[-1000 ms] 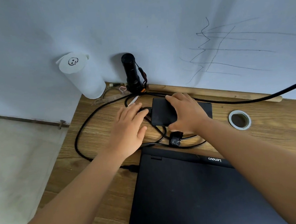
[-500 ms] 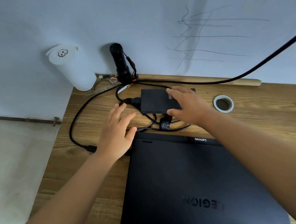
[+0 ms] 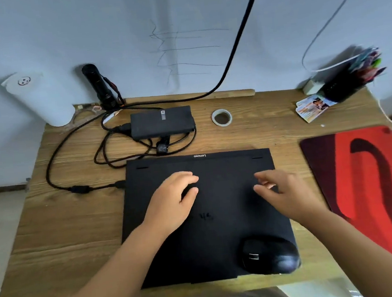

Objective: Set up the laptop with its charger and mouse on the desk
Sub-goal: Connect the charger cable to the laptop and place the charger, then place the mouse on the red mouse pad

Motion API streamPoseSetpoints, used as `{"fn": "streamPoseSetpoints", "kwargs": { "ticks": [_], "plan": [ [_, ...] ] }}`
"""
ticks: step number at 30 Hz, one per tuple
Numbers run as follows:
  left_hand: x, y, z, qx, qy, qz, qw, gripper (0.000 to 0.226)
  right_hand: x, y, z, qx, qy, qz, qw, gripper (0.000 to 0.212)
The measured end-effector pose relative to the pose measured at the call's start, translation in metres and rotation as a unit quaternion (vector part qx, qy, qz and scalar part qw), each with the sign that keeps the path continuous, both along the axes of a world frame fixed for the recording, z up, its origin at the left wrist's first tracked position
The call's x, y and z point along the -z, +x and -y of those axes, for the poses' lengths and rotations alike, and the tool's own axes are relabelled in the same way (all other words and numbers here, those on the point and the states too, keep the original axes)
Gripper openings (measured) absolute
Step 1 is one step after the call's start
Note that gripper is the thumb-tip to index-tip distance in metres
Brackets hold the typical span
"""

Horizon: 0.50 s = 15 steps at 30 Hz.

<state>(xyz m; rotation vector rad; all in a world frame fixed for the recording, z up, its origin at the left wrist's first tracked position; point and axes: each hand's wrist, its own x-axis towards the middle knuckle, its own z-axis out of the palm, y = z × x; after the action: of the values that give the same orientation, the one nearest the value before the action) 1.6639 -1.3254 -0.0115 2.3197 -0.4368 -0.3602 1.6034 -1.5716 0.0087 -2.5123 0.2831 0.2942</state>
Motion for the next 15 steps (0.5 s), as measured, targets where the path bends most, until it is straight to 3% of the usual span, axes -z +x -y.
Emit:
{"fn": "streamPoseSetpoints", "kwargs": {
  "ticks": [6,9,15],
  "plan": [
    [-0.008,-0.062,0.035,0.115,0.000,-0.018,0.993,0.028,0.000,-0.085,-0.005,-0.029,0.017,-0.011,0.999,0.040],
    [-0.006,-0.088,0.043,0.181,0.028,-0.020,0.983,0.030,0.004,-0.113,-0.008,-0.074,0.022,-0.026,0.997,0.065],
    [-0.001,-0.106,0.047,0.178,0.036,-0.018,0.983,0.031,0.025,-0.133,-0.009,-0.142,-0.054,-0.027,0.988,0.088]
  ]
}}
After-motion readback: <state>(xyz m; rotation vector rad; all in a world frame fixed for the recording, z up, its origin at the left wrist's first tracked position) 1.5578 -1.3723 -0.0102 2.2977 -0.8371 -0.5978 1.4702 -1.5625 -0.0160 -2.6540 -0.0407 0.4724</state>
